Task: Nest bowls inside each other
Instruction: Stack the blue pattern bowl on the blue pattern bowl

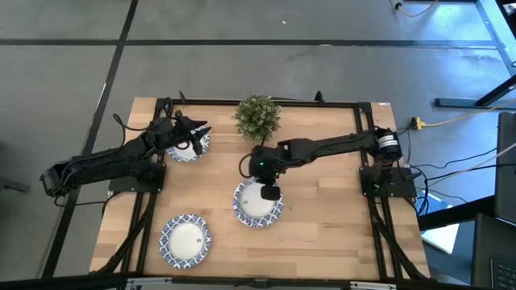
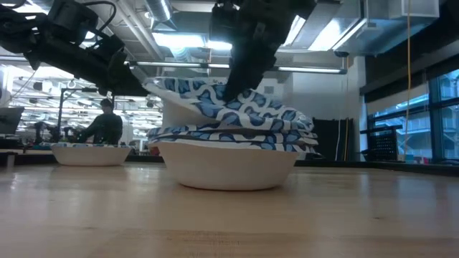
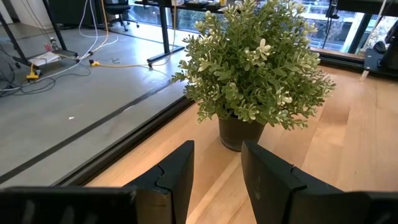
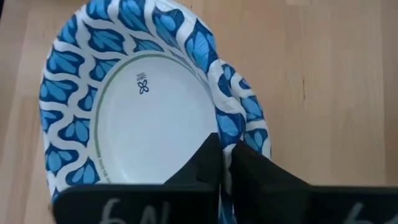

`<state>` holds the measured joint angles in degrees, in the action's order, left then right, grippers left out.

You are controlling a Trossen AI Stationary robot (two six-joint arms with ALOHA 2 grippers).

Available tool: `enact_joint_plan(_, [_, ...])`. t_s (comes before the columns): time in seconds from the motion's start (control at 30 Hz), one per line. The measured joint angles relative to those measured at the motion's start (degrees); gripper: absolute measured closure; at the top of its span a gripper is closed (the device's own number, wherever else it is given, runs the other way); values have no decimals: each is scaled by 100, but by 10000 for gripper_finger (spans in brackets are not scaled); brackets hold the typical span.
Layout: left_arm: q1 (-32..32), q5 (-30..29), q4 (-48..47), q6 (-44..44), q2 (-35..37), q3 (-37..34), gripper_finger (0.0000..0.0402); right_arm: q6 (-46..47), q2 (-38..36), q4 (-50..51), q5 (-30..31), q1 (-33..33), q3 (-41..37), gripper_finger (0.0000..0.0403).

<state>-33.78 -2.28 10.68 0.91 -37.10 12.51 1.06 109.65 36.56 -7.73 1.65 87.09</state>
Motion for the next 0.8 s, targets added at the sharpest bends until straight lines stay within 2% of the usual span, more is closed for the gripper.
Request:
enact_joint_plan(0.27, [0, 0, 0, -2, 0, -2, 273, 18, 0, -186, 123, -15, 7, 344])
enact_joint_plan(0.57, [0, 0, 2, -2, 0, 0, 273, 175, -2, -315, 312, -129, 7, 288])
enact_joint_plan(0.8, [-2, -2, 4, -2, 0, 0, 273, 549, -2, -1253, 308, -144, 7, 281])
